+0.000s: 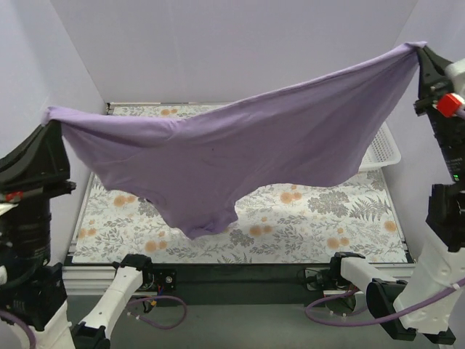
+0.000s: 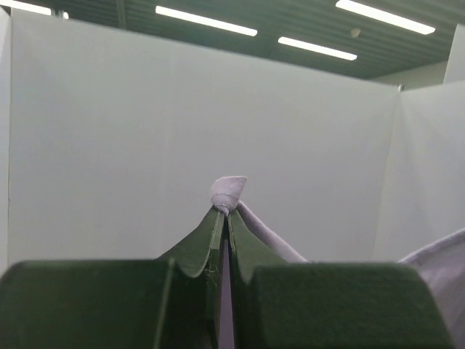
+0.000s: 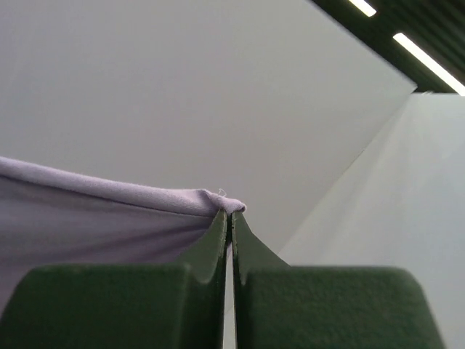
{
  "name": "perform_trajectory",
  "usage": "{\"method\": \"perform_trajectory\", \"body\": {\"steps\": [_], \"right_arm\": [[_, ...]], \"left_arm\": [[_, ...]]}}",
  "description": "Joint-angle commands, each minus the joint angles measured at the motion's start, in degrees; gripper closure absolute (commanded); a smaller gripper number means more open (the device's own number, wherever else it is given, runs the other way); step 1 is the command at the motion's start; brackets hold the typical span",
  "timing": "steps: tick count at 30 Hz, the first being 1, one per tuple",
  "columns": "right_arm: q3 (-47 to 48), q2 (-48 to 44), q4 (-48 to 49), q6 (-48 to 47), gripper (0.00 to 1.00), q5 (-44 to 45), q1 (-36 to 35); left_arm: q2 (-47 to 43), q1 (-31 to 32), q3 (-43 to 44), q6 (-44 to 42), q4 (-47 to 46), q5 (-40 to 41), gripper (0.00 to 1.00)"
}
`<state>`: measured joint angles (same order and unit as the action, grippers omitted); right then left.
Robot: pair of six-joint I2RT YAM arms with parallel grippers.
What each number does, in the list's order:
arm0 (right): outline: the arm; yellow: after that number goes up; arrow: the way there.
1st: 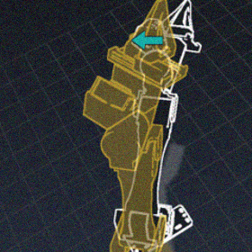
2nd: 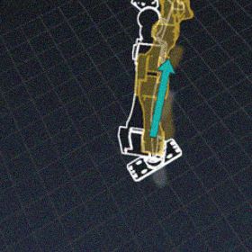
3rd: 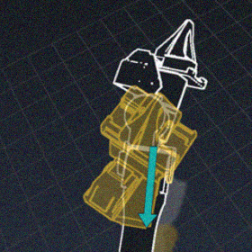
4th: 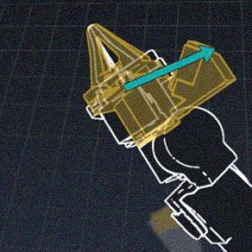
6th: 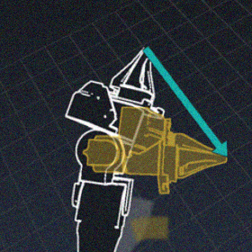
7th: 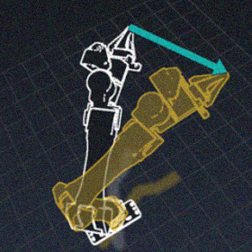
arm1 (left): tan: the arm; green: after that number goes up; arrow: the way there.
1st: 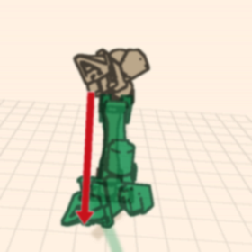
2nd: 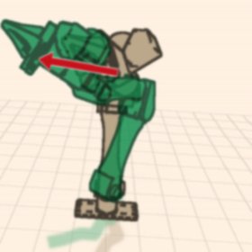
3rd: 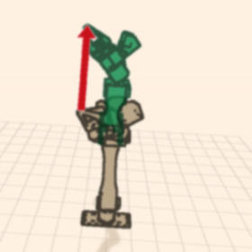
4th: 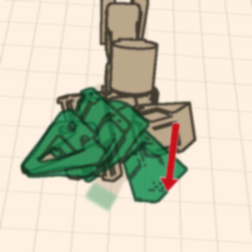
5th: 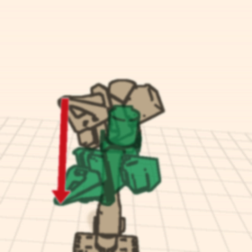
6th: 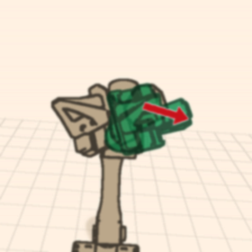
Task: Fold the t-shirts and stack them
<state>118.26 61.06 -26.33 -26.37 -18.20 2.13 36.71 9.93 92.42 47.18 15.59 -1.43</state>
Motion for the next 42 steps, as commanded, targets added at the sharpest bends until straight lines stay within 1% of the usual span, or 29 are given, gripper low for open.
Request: {"method": "perform_trajectory", "body": {"steps": [1,3,8,11,13,15,16,17,18,20,22,23,24,26,28,30,31,33,34,35,36,37,38,40,41,42], "right_arm": [[6.45,-0.24,5.14,1.94,0.99,4.75,-0.02],[9.00,-0.41,6.45,1.94,0.99,5.97,-0.11],[12.08,0.02,8.66,1.67,0.99,7.39,-0.02],[11.21,0.64,8.92,2.02,0.99,5.90,-0.11],[7.44,0.55,9.19,2.02,0.99,4.67,-0.02],[4.72,0.38,10.15,2.46,0.99,2.47,-0.11],[1.66,0.55,10.59,2.81,0.99,1.59,-0.02],[-0.03,0.47,11.20,3.77,0.99,-0.42,-0.11],[-2.13,0.38,12.34,4.04,0.99,-1.83,-0.02],[-9.33,0.03,14.19,6.66,0.99,-6.21,-0.02],[-14.78,-0.41,18.14,8.52,0.99,-9.65,-0.02],[-20.64,-0.67,19.81,10.53,0.99,-12.28,-0.11],[-23.05,-0.59,22.87,11.59,0.99,-13.17,-0.11],[-29.62,0.55,25.44,13.61,0.99,-14.41,-0.11],[-33.86,1.95,30.00,14.68,0.99,-14.59,-0.11],[-39.12,5.20,34.38,16.17,0.99,-16.16,-0.11],[-40.29,6.95,35.54,16.70,0.99,-16.95,-0.02],[-42.31,13.36,38.96,19.16,0.99,-20.38,-0.11],[-42.32,16.00,39.77,20.03,0.99,-21.08,-0.11],[-41.80,21.50,40.38,21.61,0.99,-21.18,-0.20],[-39.53,24.43,40.65,22.15,0.99,-20.66,-0.28],[-38.20,30.12,40.57,22.59,0.99,-19.87,-0.37],[-36.97,32.70,40.65,23.03,0.99,-18.64,-0.46],[-33.64,38.75,40.74,23.03,0.99,-16.44,-0.99],[-32.66,40.44,40.83,22.94,0.99,-14.95,-1.16],[-31.96,41.85,41.44,23.12,0.99,-14.68,-1.34]], "left_arm": [[2.66,1.22,5.03,-2.53,-1.62,2.40,1.00],[3.98,1.58,8.98,-2.53,-1.80,2.40,1.00],[7.58,2.28,14.80,-2.09,-4.08,1.52,1.00],[9.16,2.37,14.90,-1.65,-5.13,1.52,1.00],[9.26,2.37,13.06,-1.48,-6.36,1.52,1.00],[8.65,2.37,7.97,-1.48,-7.41,1.52,1.00],[8.21,2.37,5.95,-1.48,-8.12,1.95,1.00],[7.07,2.46,1.14,-1.48,-9.78,2.13,1.00],[6.54,2.46,-1.34,-1.48,-10.75,2.40,1.00],[5.22,2.46,-6.44,-1.48,-12.94,3.45,1.00],[4.43,2.46,-14.69,-1.74,-14.53,4.15,1.00],[3.64,2.46,-17.42,-1.91,-16.80,5.46,1.00],[3.37,2.46,-23.28,-2.35,-17.96,6.08,1.00],[2.67,2.46,-29.03,-3.05,-22.42,7.75,1.00],[3.10,2.46,-36.31,-4.10,-26.38,9.25,1.00],[5.73,2.37,-40.29,-4.99,-28.85,10.74,1.00],[7.13,2.28,-43.17,-5.16,-31.30,11.18,1.00],[12.32,1.67,-45.13,-5.34,-34.12,11.71,1.00],[14.42,0.19,-46.18,-4.82,-36.23,11.19,1.00],[18.88,-1.04,-46.02,-2.73,-36.86,10.40,1.00],[21.27,-2.28,-45.75,-1.57,-37.21,8.40,1.00],[23.74,-4.72,-45.32,-0.08,-37.91,7.77,1.00],[28.28,-5.79,-44.27,2.11,-38.35,7.15,1.00],[32.62,-8.25,-42.95,3.53,-39.32,5.13,1.00],[36.55,-8.96,-41.03,4.14,-39.24,4.25,1.00],[38.51,-9.49,-40.05,5.19,-39.24,3.46,1.00]]}}
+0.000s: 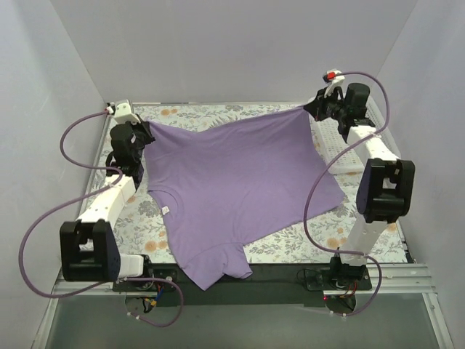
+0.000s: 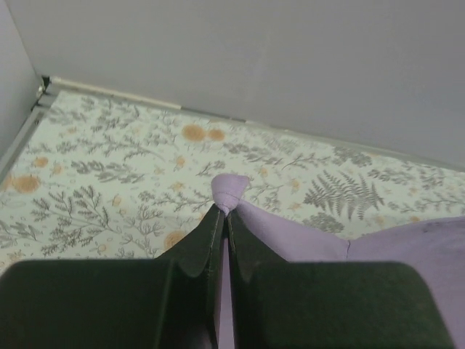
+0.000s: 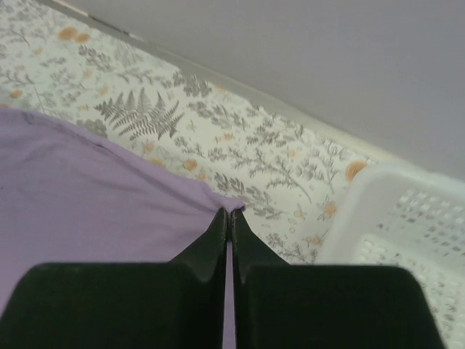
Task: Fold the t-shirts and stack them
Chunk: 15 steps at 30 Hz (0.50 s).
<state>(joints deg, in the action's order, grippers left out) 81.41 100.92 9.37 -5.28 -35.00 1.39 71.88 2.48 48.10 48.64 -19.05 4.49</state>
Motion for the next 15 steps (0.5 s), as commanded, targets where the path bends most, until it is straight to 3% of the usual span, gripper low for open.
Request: {"method": "perform_trajectory", "body": {"steps": [1,8,15], "right_arm": [[5.42,4.08,6.36,2.29,0.99,2.48,-0.77],[7.10,9.64,9.79,3.87,0.99,3.98,-1.30],[4.48,7.63,9.97,2.30,0.99,0.73,-1.30]], "left_arm": [[5.01,-2.39,5.42,4.09,-4.33,-4.04,1.00],[15.04,-6.61,11.23,6.11,-4.16,-9.67,1.00],[11.10,-7.05,9.30,6.03,-2.84,-19.67,1.00]]}}
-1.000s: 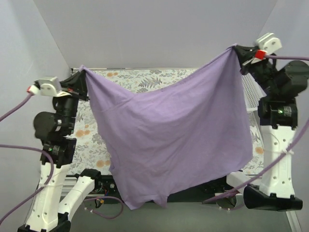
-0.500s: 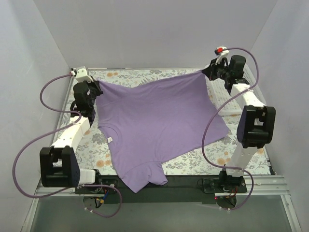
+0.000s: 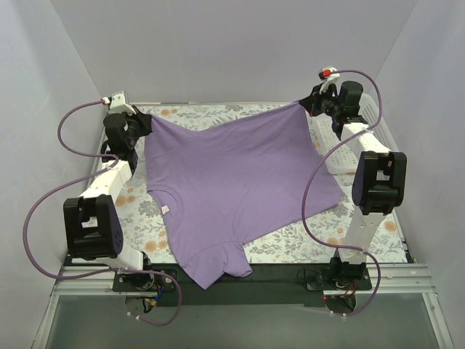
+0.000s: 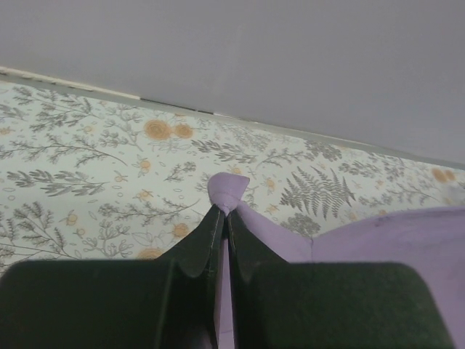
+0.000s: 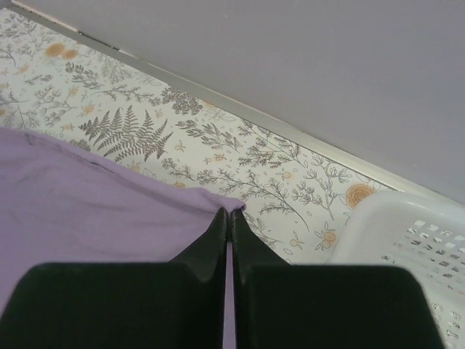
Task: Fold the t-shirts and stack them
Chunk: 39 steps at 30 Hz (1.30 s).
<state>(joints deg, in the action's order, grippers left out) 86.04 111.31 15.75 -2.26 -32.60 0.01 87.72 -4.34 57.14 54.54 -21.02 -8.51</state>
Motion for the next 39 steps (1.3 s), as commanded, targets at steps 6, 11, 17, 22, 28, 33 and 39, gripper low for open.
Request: {"method": "perform_trajectory", "body": {"steps": [6,11,17,22,28,33,39], "right_arm": [[-5.00,-5.57,3.50,-3.36,0.99,-1.76,0.08],[-5.36,-4.44,3.33,-3.28,0.99,-2.65,0.08],[-5.88,-4.60,3.15,-2.66,0.99,-5.89,0.08],[-7.73,-9.35,3.15,-3.71,0.99,-4.59,-2.47],[-8.35,-12.61,3.15,-5.12,0.99,6.12,-6.42],[-1.78,-7.62,3.06,-4.07,0.99,9.74,-8.18],[7.20,1.17,3.15,-2.75,0.99,13.87,-8.18]], "left_arm": [[-14.76,-0.23,-7.12,2.84,3.79,-9.94,1.00],[-18.73,-0.23,-12.75,3.38,5.72,-8.72,1.00],[-19.34,-1.81,-12.85,0.39,9.23,-2.30,1.00],[-23.91,-5.68,-12.94,0.30,11.96,1.13,1.00],[-23.65,-7.09,-10.40,-0.75,13.11,3.06,1.00],[-19.71,-7.44,-6.61,-4.00,13.02,3.77,1.00],[-11.63,-9.72,-2.57,-2.87,10.39,0.87,1.00]]}}
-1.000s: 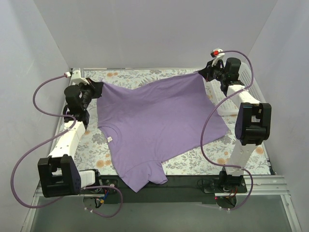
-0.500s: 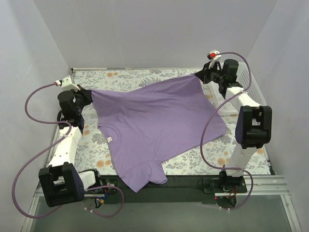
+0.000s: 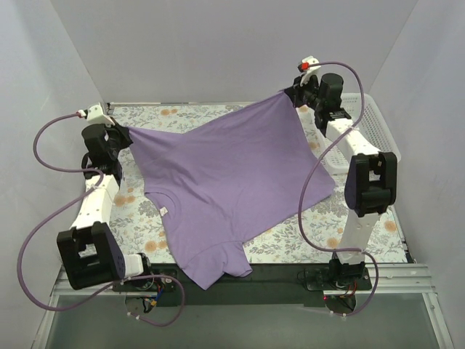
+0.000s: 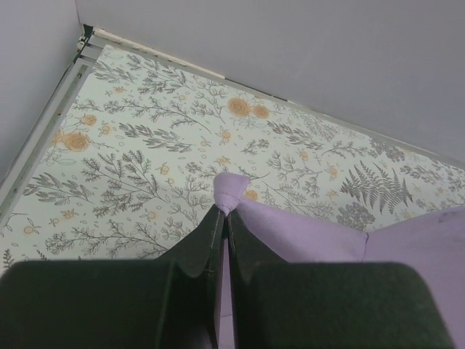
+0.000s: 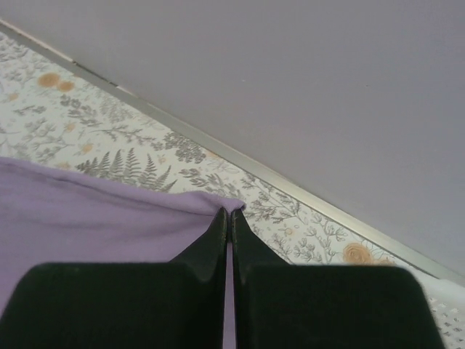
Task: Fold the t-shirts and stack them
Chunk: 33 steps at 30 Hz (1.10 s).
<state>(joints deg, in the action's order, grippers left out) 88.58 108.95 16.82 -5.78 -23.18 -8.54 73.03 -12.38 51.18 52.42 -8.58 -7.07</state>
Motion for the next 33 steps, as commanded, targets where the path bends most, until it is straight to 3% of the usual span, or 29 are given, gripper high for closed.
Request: {"method": "perform_trajectory", "body": {"steps": [1,8,13,19,33], "right_arm": [[7.11,4.69,1.99,0.77,0.99,4.81,0.45],[13.37,12.77,1.99,1.12,0.99,3.05,0.45],[16.27,16.03,2.16,1.30,0.99,3.67,0.54],[17.95,18.32,2.08,2.97,0.99,2.18,1.41],[13.03,17.18,2.08,4.90,0.99,-7.49,4.76]], "left_arm": [[4.38,-2.03,4.01,-0.48,-2.32,-1.79,1.00],[16.15,-3.97,9.46,1.54,-5.31,-14.43,1.00],[19.95,-3.97,10.52,2.24,-5.66,-19.38,1.00],[17.85,-3.96,6.49,3.38,-6.89,-21.67,1.00],[3.62,-3.35,-6.43,9.27,-7.24,-26.06,1.00]]}}
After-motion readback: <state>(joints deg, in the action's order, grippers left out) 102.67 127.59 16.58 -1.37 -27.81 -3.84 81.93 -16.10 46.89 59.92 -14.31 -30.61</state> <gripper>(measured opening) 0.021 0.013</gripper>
